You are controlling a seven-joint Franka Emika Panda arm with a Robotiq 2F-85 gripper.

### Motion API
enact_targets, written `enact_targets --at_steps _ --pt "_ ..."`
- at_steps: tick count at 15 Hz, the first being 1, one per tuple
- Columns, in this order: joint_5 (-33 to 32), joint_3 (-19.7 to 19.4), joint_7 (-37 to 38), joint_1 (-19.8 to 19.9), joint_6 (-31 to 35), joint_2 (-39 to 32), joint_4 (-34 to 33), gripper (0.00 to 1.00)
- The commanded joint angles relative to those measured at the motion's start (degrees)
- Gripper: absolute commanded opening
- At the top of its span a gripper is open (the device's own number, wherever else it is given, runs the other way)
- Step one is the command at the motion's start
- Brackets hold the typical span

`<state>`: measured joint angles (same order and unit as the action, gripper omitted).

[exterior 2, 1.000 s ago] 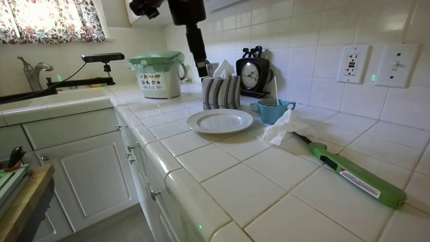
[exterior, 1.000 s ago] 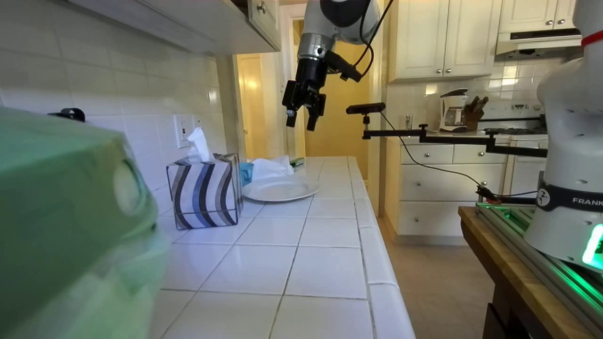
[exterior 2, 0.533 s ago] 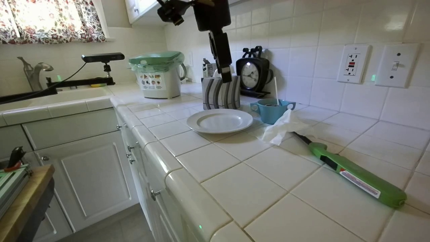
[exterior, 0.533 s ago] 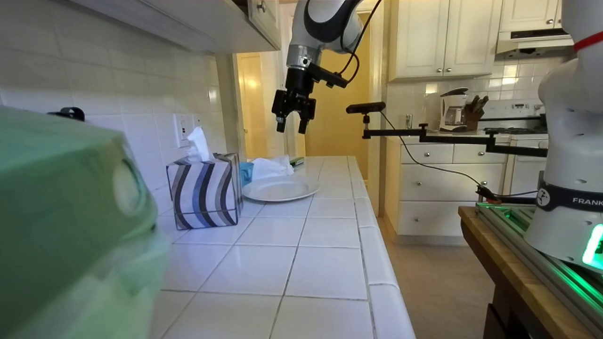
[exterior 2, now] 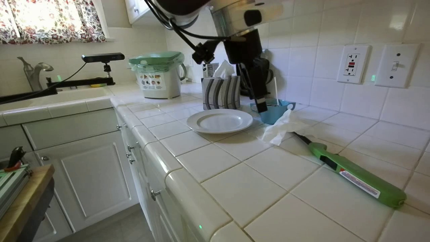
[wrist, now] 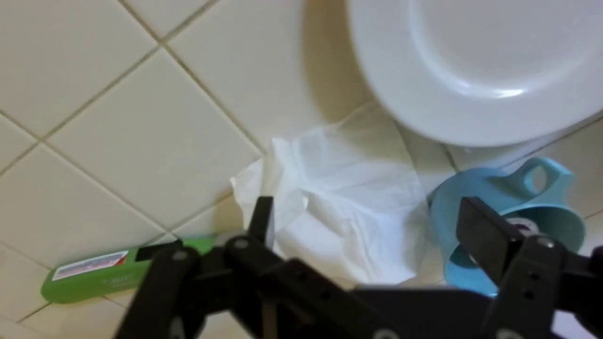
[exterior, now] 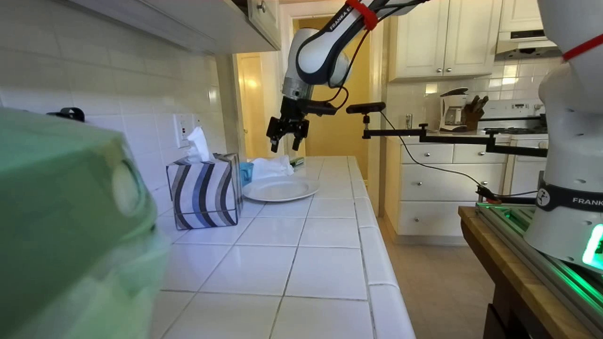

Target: Use the tissue to wipe the plate

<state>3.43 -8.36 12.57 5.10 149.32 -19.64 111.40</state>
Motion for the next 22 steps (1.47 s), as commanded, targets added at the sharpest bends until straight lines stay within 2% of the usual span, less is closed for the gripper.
enact_targets --at_steps 1,7,8,10,17,18,19,20,22 --pt "-1.43 -1.26 2.02 -0.43 1.79 -5.37 -5.70 1.00" --pt "-1.26 -1.44 1.44 -0.65 2.42 -10.55 -11.37 0.95" --pt "-1.19 -1.40 1.38 -0.66 2.41 -11.06 -11.92 0.77" --pt "-1.22 -1.47 1.39 -0.78 2.60 -12.04 -12.76 0.66" --pt "-1.92 -2.32 1.35 -1.06 3.38 -14.53 -14.22 0.11" --pt "-2.05 -2.49 1.36 -1.08 3.42 -14.80 -14.23 0.06" --pt "-2.05 -2.58 1.35 -1.07 3.51 -15.04 -14.29 0.06" --pt "-2.07 -2.68 1.34 -1.08 3.57 -15.23 -14.29 0.00" --pt "-1.84 -2.58 1.20 -0.97 3.32 -15.36 -14.36 0.00"
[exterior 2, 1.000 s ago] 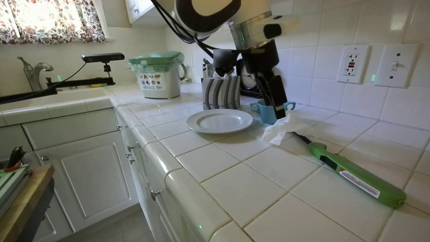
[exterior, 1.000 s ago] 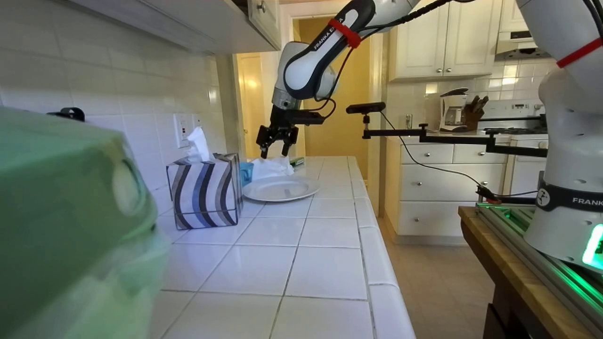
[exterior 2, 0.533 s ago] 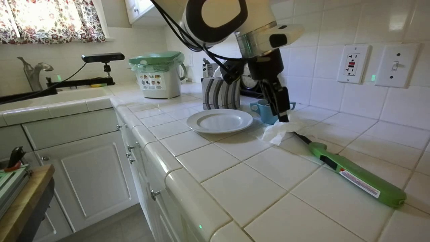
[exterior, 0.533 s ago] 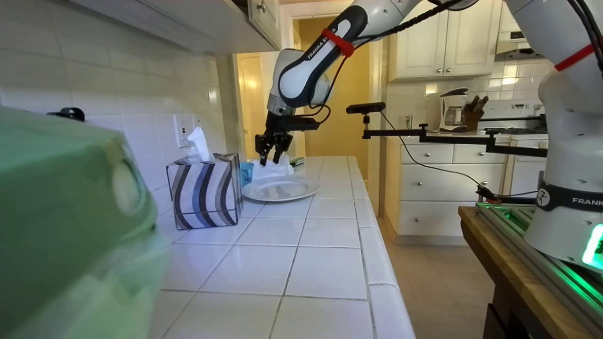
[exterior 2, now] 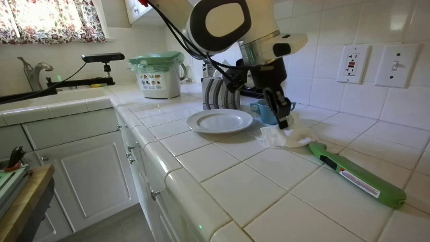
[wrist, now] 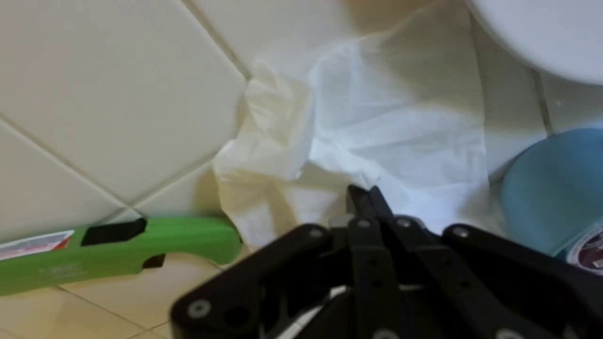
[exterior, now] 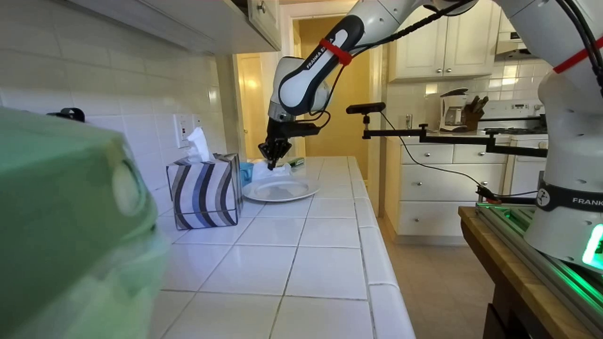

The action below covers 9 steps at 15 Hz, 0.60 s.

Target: Use the tissue to wipe the plate

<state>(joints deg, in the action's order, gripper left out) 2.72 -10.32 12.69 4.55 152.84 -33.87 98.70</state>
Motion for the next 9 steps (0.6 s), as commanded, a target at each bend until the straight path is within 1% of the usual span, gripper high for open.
enact_targets --at_steps 1,3,5,7,9 --pt "-1.06 -0.60 1.08 -0.40 -0.18 -1.11 -1.62 0.00" --pt "-0.87 -0.57 1.15 -0.37 -1.06 0.01 -1.09 0.00" --pt "-1.25 -2.02 3.53 -1.14 -4.14 2.64 -0.35 0.00" --pt "-1.20 -2.62 4.35 -0.86 -9.23 6.39 0.79 0.00" --pt "-0.44 -2.03 3.43 0.26 -16.22 10.49 1.69 0.00"
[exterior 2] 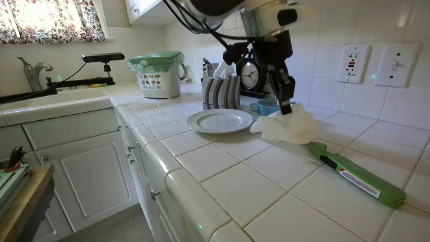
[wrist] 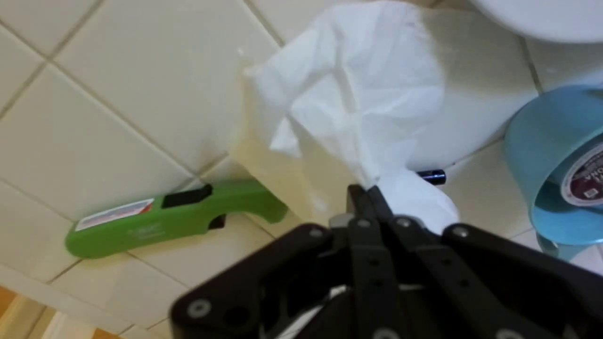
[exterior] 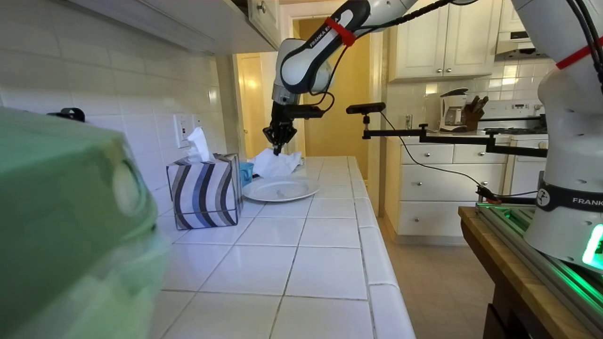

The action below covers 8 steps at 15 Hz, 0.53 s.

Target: Use the tissue to wipe the plate

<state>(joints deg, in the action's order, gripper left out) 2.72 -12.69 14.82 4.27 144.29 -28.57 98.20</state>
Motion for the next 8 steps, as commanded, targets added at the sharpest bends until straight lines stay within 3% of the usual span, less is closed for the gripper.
enact_targets --at_steps 1,4,8 --pt "0.50 1.37 -0.25 1.28 -11.39 7.20 2.93 0.00" --pt "3.02 3.92 -2.09 1.54 -19.17 10.88 4.29 0.00" --pt "6.52 7.67 -2.78 0.50 -21.53 11.67 5.25 0.00"
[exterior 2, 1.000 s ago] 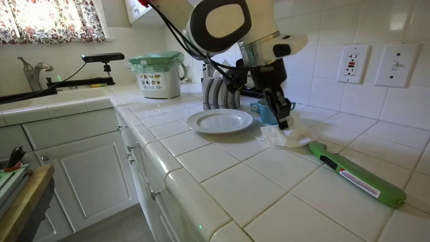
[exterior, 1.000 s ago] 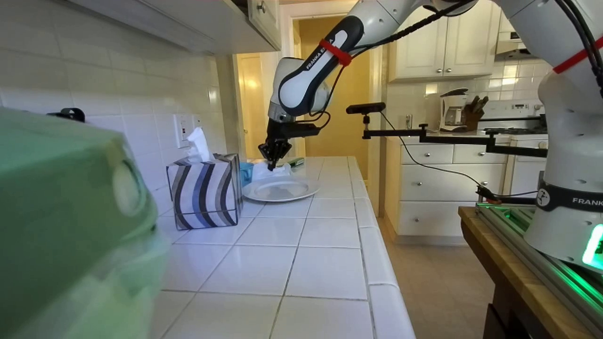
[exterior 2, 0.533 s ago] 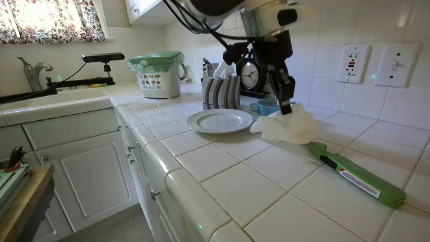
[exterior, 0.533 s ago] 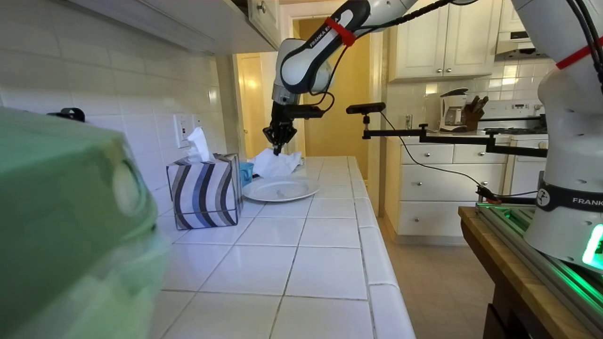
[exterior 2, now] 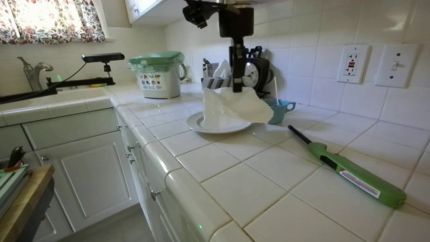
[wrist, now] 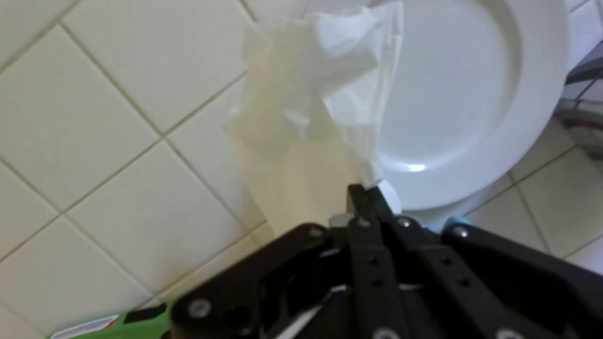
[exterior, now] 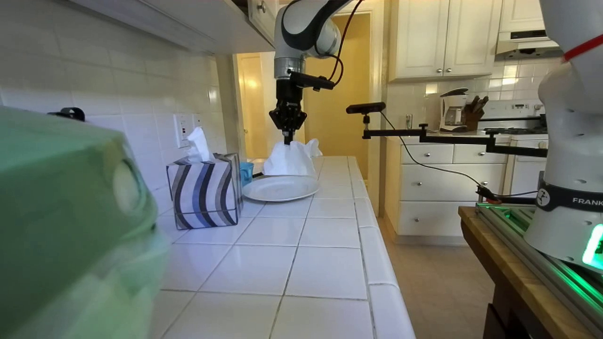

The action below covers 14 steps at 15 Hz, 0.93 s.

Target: Use the tissue to wipe the plate

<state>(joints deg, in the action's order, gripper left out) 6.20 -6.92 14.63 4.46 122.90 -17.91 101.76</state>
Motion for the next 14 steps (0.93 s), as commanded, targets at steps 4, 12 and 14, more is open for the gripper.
enact_targets --at_steps 4,12,14 --pt "4.25 3.90 -3.42 -0.29 1.18 -1.21 2.05 0.00" --pt "3.24 4.07 -5.57 -0.38 4.94 -6.10 3.53 0.00" --pt "3.16 4.11 -5.79 -0.37 5.79 -7.10 3.30 0.00"
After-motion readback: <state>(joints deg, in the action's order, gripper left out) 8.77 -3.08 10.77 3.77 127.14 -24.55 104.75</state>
